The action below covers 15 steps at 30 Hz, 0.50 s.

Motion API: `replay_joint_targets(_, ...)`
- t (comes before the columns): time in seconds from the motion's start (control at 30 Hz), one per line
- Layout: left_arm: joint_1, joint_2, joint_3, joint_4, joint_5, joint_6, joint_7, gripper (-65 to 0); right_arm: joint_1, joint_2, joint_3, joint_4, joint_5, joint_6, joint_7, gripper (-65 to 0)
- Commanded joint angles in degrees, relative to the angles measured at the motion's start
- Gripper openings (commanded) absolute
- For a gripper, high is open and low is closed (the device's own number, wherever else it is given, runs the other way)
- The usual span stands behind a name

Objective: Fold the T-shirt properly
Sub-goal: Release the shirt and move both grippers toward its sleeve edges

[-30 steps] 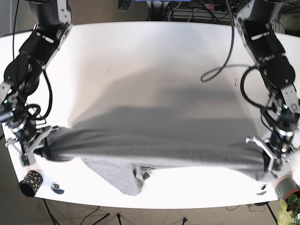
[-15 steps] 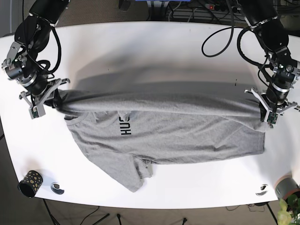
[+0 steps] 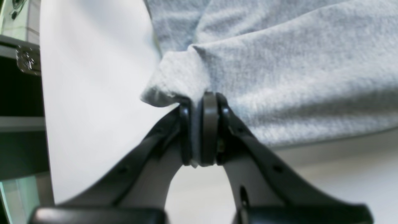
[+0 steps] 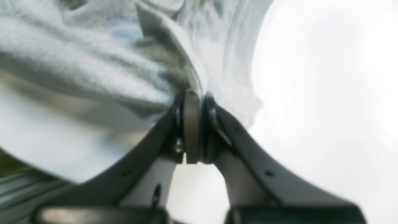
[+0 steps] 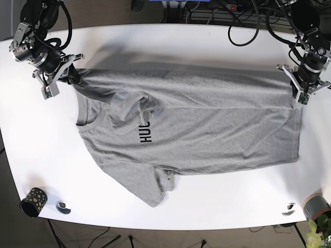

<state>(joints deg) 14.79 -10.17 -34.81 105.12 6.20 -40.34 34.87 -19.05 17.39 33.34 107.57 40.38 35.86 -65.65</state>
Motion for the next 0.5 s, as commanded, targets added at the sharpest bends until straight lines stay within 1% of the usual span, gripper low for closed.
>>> replay_joint_targets(0.0,0.64,-0.86,-0.40,0.77,-0.17,0.34,-0.98,-64.6,-1.48,0.77,0.46,1.05,0.54,-0.12,1.08,-62.3)
replay_joint_targets(0.17,3.81,-1.21,-0.49,-1.34,-0.17,0.34,-0.98,-64.4,-6.14,0.77,0.46,1.05,0.54,-0.03,1.34,-62.1)
replay_joint_targets(0.23,5.21,-1.30,-1.19,-2.04,-0.17,0.34,-0.98,-63.5,-7.55,0.77,0.46,1.05,0.54,-0.03,1.43,-59.9)
replay_joint_targets(0.27,5.65,-1.30,-1.54,-2.31,-0.17,0.34,-0.98,-61.7,-8.07,0.77,0.46,1.05,0.54,-0.03,1.43,-57.1)
replay_joint_targets(0.3,6.18,-1.30,-1.98,-2.66,-0.17,0.34,-0.98,-57.6,-8.78,0.77,0.46,1.05,0.54,-0.03,1.43,-51.7)
replay_joint_targets(0.33,6.44,-1.30,-2.25,-2.75,-0.17,0.34,-0.98,-54.6,-9.22,0.77,0.46,1.05,0.54,-0.03,1.43,-47.7)
replay_joint_targets(0.43,6.80,-1.21,-3.48,-3.63,-0.17,0.34,-0.98,-38.9,-10.18,0.59,1.34,2.19,0.54,-0.03,1.43,-30.0)
replay_joint_targets(0.47,6.88,-1.21,-3.92,-3.80,-0.17,0.34,-0.98,-35.0,-10.62,0.24,1.95,2.72,0.54,-0.03,1.43,-25.8)
